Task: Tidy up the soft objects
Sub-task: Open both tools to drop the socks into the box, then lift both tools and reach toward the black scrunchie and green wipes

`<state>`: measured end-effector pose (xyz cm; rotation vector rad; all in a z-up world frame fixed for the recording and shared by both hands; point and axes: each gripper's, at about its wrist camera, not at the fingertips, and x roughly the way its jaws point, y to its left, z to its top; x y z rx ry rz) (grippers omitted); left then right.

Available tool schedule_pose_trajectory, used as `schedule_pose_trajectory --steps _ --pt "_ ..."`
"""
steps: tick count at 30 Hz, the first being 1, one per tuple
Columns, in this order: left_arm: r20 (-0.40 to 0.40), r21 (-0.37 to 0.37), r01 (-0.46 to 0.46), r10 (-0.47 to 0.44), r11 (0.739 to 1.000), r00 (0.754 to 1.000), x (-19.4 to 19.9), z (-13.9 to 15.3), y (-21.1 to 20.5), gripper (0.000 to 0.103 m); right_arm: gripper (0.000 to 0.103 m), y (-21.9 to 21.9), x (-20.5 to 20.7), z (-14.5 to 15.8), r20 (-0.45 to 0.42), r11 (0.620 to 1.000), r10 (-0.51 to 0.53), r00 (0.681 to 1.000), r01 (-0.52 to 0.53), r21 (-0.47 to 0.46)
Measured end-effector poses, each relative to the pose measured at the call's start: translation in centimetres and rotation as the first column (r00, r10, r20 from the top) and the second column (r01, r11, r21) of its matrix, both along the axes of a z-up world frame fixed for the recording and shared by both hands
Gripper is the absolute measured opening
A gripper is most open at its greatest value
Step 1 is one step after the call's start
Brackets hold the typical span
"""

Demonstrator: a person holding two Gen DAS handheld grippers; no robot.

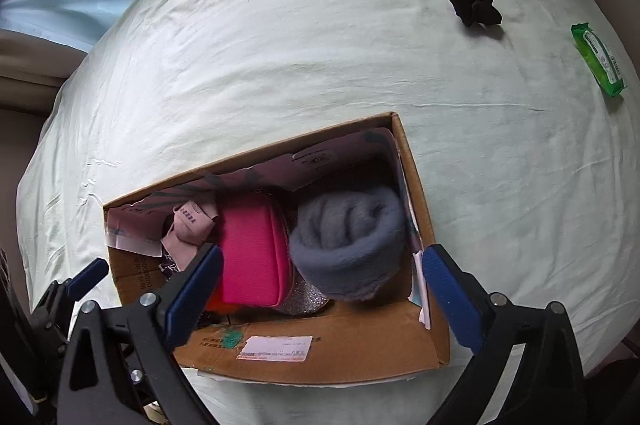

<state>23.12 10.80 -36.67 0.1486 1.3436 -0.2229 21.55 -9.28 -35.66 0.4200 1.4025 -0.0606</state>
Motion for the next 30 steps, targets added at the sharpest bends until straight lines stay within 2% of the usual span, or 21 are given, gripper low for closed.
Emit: schedule_pose_trajectory --steps 7,17,23,30 --pt "0.02 -0.021 -0.022 0.023 1.0 1.0 -1.0 1.5 1.0 0.103 0.099 0.7 -1.0 1.3 0.045 0.999 0.033 0.998 -0.032 -0.031" --pt "0.093 -0.046 -0.036 0.04 0.998 0.995 -3.6 5.5 1.9 0.103 0.099 1.8 -2.9 5.5 0.117 0.997 0.069 0.991 -0.063 -0.055" --pt "0.162 -0.031 -0.044 0.049 0.999 0.986 -6.2 8.8 2.2 0.103 0.099 2.3 -5.1 8.2 0.131 0.992 0.105 0.986 -0.093 -0.09" --pt "0.27 -0.043 -0.072 0.08 0.997 0.959 -9.7 13.1 3.1 0.103 0.099 2.9 -8.4 12.7 0.217 0.98 0.155 0.964 -0.122 -0.159"
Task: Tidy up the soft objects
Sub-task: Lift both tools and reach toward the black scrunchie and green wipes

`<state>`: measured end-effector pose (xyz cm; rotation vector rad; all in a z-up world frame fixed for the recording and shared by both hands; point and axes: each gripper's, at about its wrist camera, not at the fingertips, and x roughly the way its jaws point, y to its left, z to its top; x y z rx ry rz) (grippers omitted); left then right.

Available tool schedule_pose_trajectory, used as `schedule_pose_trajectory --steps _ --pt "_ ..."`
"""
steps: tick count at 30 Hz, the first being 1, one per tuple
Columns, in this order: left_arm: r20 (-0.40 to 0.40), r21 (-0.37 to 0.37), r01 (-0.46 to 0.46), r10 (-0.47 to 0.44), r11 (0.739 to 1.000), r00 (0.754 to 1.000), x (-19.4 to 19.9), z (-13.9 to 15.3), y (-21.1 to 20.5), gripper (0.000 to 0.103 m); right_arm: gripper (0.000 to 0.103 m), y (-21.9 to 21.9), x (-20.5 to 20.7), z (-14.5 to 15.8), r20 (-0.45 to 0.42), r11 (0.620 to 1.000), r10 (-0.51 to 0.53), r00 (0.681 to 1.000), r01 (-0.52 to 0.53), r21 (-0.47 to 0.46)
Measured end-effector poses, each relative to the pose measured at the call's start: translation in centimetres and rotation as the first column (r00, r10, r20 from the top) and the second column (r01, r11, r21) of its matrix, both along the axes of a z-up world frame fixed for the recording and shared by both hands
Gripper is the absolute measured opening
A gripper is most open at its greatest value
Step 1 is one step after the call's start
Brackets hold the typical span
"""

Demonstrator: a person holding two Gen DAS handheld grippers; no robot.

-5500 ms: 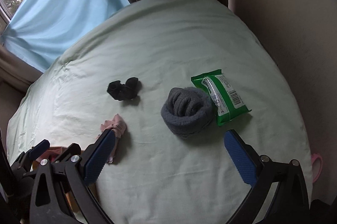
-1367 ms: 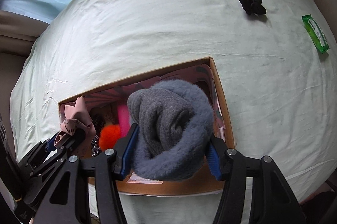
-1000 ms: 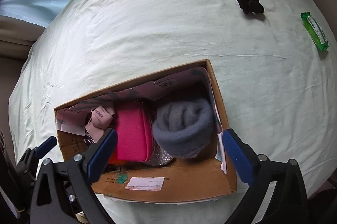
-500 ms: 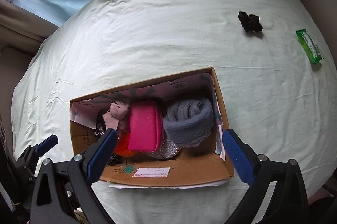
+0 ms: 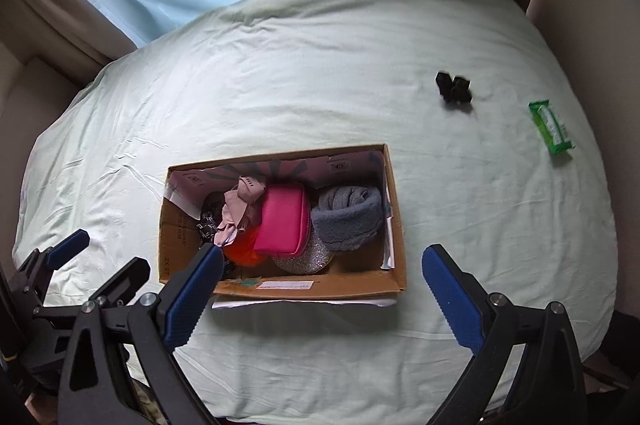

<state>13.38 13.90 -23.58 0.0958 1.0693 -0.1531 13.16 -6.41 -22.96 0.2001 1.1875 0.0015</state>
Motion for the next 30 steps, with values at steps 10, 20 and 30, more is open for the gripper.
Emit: schedule_pose_trajectory --steps 10,20,30 --pt "0.128 -0.049 -0.059 0.065 0.997 0.99 -4.6 6.0 1.5 0.103 0.099 -0.2 -5.3 7.8 0.22 0.989 0.076 0.973 -0.046 -0.138" --pt "0.261 -0.016 -0.144 0.143 0.989 0.955 -8.0 11.1 -0.4 0.103 0.099 -3.4 -8.4 12.3 0.356 0.988 0.068 0.932 -0.013 -0.154" --pt "0.279 -0.006 -0.162 0.157 0.987 0.947 -7.3 12.5 -8.4 0.103 0.099 -10.7 -8.7 14.6 0.436 0.988 0.087 0.896 -0.021 -0.153"
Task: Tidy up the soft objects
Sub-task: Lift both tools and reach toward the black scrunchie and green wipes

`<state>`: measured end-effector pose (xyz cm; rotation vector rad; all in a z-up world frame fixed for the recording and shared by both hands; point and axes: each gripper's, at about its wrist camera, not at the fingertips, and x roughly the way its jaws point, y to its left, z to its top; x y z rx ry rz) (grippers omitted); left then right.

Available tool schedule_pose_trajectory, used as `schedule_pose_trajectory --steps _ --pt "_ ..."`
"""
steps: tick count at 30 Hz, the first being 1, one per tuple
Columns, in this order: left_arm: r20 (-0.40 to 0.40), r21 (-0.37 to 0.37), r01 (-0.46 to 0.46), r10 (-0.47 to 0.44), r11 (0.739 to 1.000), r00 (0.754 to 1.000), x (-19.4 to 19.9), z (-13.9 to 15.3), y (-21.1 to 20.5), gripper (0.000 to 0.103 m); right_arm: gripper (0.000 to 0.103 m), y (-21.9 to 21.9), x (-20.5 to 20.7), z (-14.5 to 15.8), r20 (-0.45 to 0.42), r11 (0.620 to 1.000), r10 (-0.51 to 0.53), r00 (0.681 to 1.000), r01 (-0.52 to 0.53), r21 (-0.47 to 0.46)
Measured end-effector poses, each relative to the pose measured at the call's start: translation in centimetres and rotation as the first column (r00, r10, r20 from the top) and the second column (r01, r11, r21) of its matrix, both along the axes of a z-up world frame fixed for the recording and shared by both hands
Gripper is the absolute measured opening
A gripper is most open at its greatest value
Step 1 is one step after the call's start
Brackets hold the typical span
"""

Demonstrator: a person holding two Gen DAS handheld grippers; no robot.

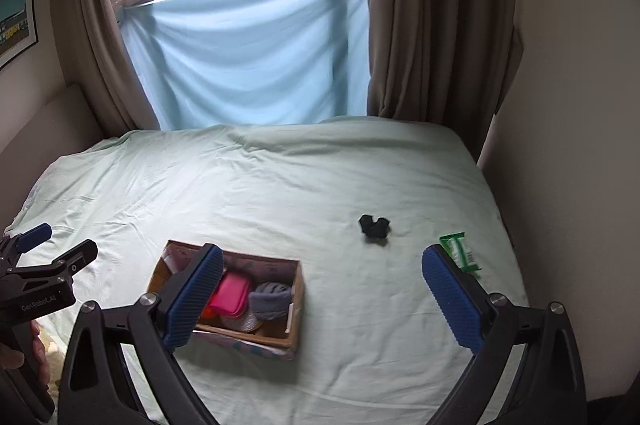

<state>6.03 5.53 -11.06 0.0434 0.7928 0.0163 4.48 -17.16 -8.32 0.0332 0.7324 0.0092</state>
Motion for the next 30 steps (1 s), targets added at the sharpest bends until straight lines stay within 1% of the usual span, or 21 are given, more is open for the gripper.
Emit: schedule_pose_trajectory --steps 3,6,10,13,15,20,24,30 --pt "-0.007 0.003 0.005 -0.005 1.0 1.0 0.9 -0.4 -3.4 0.103 0.099 -3.3 0.5 0.0 0.012 1.0 -0.009 1.0 0.009 0.0" --pt "-0.01 -0.018 0.017 -0.017 1.0 1.0 2.1 -0.9 -6.9 0.103 0.099 -6.6 1.3 -0.6 0.008 1.0 -0.014 1.0 0.014 -0.028" --pt "-0.02 -0.037 0.021 -0.022 0.999 1.0 4.4 -2.1 -11.5 0.103 0.099 -11.3 2.5 -1.5 0.004 0.999 -0.025 1.0 0.025 -0.023" --pt "-0.031 -0.06 0.032 -0.034 0.998 0.999 6.4 -3.4 -14.8 0.103 0.099 -14.8 3.7 -2.7 -0.013 0.999 -0.041 0.999 0.041 -0.019" --pt "-0.04 -0.06 0.043 -0.046 0.997 0.998 7.8 -4.4 -16.8 0.103 0.099 -16.9 4.7 -3.8 -0.028 0.998 -0.055 0.998 0.055 -0.015" --pt "-0.066 -0.065 0.08 -0.085 0.995 0.994 11.6 -8.7 -21.7 0.103 0.099 -21.7 7.2 -8.4 -0.065 0.994 -0.106 0.992 0.105 -0.014" --pt "-0.078 -0.074 0.125 -0.131 0.989 0.988 14.8 -13.2 -25.5 0.103 0.099 -24.8 8.8 -12.7 -0.09 0.987 -0.16 0.983 0.161 -0.003" --pt "-0.101 -0.079 0.176 -0.184 0.981 0.978 19.5 -19.9 -30.0 0.102 0.099 -27.4 11.2 -18.8 -0.133 0.981 -0.189 0.973 0.192 0.009"
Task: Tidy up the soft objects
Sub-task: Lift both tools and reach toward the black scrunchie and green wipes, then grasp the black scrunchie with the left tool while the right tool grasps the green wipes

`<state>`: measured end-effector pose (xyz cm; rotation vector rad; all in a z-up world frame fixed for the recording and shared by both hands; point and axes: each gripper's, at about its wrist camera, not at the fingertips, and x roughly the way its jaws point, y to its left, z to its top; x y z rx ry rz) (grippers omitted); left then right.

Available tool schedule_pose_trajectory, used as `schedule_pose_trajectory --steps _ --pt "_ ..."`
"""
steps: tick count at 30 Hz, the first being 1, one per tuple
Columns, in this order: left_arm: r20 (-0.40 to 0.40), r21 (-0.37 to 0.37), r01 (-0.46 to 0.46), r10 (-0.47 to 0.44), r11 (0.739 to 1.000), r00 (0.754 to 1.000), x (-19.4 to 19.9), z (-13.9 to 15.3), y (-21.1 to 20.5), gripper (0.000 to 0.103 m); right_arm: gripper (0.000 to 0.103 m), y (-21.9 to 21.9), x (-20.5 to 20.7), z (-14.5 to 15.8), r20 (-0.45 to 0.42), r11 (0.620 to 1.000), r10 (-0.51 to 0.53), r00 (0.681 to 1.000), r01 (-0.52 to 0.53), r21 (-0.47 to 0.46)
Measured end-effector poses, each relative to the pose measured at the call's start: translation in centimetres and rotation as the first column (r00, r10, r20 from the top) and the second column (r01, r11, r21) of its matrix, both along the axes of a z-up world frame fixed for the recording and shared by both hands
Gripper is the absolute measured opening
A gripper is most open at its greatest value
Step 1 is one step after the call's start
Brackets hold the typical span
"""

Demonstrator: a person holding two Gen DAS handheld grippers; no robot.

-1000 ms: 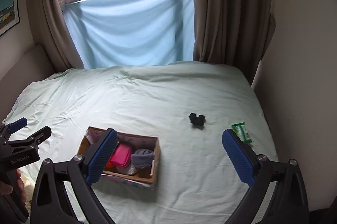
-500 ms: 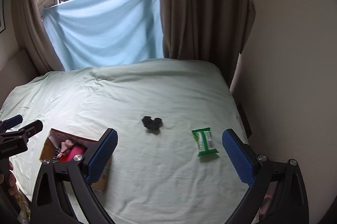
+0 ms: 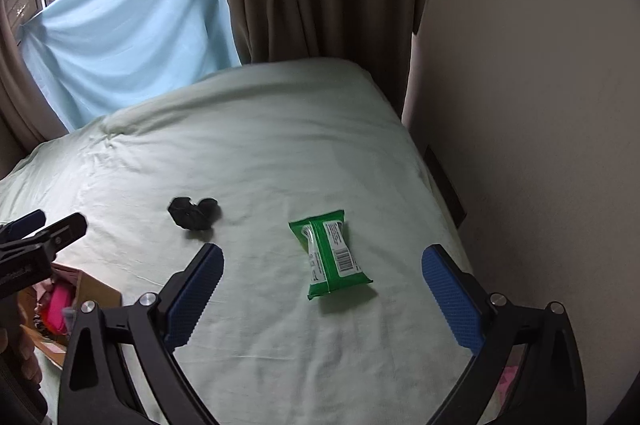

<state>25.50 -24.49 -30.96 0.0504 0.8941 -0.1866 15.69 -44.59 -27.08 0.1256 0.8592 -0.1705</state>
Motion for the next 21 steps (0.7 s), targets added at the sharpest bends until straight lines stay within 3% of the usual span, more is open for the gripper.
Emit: schedule_pose_trajectory --steps 11,14,21 --pt "-0.095 0.042 -0.013 0.017 0.999 0.995 7.9 -10.3 -1.8 0.101 0.099 -2.0 4.9 -9.4 -0.087 1.0 -0.022 0.996 0.023 0.02" --pt "-0.125 0.046 -0.015 0.021 0.999 0.992 9.6 -12.2 -1.9 0.098 0.099 -2.5 6.3 -11.3 -0.107 0.997 -0.041 0.993 0.047 0.056" --pt "-0.132 0.085 0.024 -0.012 0.996 0.991 12.7 -14.8 -2.9 0.095 0.099 -2.3 9.0 -14.1 -0.145 0.998 -0.027 0.989 0.033 0.044"
